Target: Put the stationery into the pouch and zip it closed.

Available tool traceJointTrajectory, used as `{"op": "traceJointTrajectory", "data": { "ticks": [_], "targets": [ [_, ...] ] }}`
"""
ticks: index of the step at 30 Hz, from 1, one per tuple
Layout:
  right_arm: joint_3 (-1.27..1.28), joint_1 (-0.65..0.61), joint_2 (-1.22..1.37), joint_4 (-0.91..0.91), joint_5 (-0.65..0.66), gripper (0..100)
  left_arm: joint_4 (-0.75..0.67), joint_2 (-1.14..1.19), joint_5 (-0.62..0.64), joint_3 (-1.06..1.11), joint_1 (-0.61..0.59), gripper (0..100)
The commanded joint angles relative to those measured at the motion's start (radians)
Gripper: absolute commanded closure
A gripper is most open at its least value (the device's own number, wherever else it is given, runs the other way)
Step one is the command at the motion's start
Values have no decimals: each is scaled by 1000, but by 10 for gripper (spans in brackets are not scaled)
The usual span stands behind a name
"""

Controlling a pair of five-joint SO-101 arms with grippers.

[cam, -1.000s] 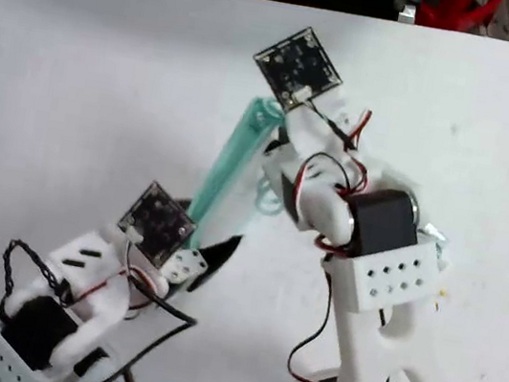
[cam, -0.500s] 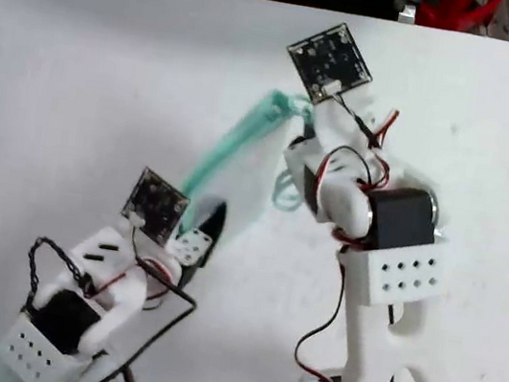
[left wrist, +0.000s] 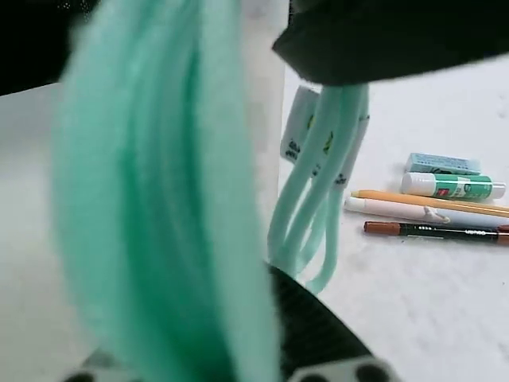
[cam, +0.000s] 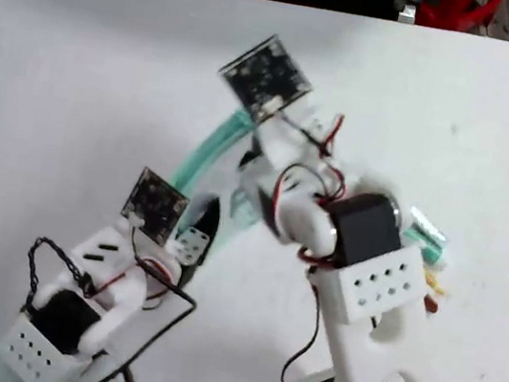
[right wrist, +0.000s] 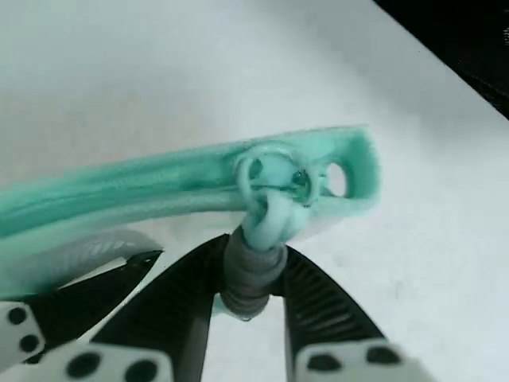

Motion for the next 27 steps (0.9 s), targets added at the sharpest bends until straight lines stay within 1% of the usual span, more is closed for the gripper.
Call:
{"op": "traceJointTrajectory", "data": {
  "ticks": [1,4,8,12,18,24,27],
  "targets": [
    [-48,-107,-39,74,9,981,-21,-15,6,-6,-7,978],
    [-51,-193,-42,130,69,981,-21,-15,5,-6,-8,978],
    [-78,-271,-77,186,86,981,-21,-15,-29,-6,-15,978],
    [-106,-311,-107,242,87,981,-20,-13,-32,-6,-13,978],
    [-101,-329,-84,251,124,981,5,-13,-34,-12,-7,978],
    [-101,-489,-87,266,135,981,6,-13,-35,-14,-7,978],
    [-101,-553,-111,271,183,981,3,-13,-35,-14,-8,978]
  ]
}}
